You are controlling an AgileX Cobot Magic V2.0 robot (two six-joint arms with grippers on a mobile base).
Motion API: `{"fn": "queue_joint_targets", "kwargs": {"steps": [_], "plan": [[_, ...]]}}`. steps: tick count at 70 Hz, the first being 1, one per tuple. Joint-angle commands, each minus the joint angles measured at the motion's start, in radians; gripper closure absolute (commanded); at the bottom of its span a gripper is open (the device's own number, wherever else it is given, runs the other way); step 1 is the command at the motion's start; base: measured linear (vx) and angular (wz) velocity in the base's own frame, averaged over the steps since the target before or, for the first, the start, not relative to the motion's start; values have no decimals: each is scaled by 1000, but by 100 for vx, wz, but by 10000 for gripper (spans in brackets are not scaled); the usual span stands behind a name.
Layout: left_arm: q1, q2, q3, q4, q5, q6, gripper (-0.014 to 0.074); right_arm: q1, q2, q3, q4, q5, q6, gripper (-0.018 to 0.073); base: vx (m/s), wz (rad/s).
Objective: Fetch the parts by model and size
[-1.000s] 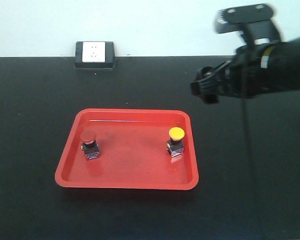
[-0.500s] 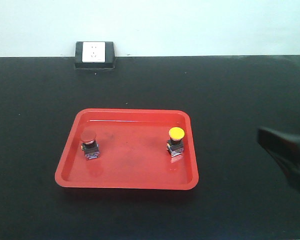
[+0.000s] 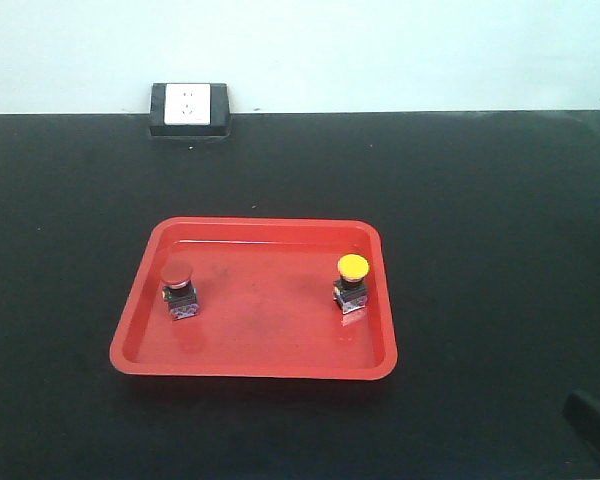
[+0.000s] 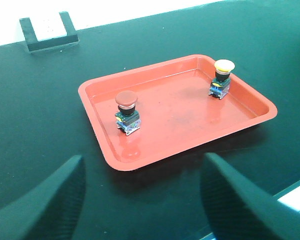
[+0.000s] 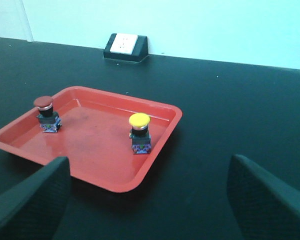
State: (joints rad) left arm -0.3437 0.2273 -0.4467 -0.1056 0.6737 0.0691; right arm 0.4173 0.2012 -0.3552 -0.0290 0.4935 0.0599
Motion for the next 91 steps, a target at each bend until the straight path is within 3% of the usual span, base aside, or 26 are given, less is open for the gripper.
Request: {"fn": "queue_joint_targets", "kwargs": {"steps": [1, 8, 16, 20, 32, 91], "plan": [[-5, 13, -25, -14, -76, -7, 204, -3, 9, -4, -2, -86, -12, -30, 0, 0], [-5, 16, -25, -13, -69, -7, 310, -3, 9, -4, -2, -80, -30, -3, 0, 0], [-5, 16, -25, -13, -69, -7, 512, -3, 9, -4, -9, -82, -33, 93, 0, 0], [-5, 16, -25, -13, -69, -7, 608, -3, 9, -4, -16, -82, -33, 188, 0, 0], [-5, 16, -25, -14, -69, -6, 603, -3, 9, -4, -21, -82, -37, 577, 0, 0], [-5, 16, -22, -15, -69, -6, 604, -3, 9, -4, -16, -81, -35, 569, 0, 0]]}}
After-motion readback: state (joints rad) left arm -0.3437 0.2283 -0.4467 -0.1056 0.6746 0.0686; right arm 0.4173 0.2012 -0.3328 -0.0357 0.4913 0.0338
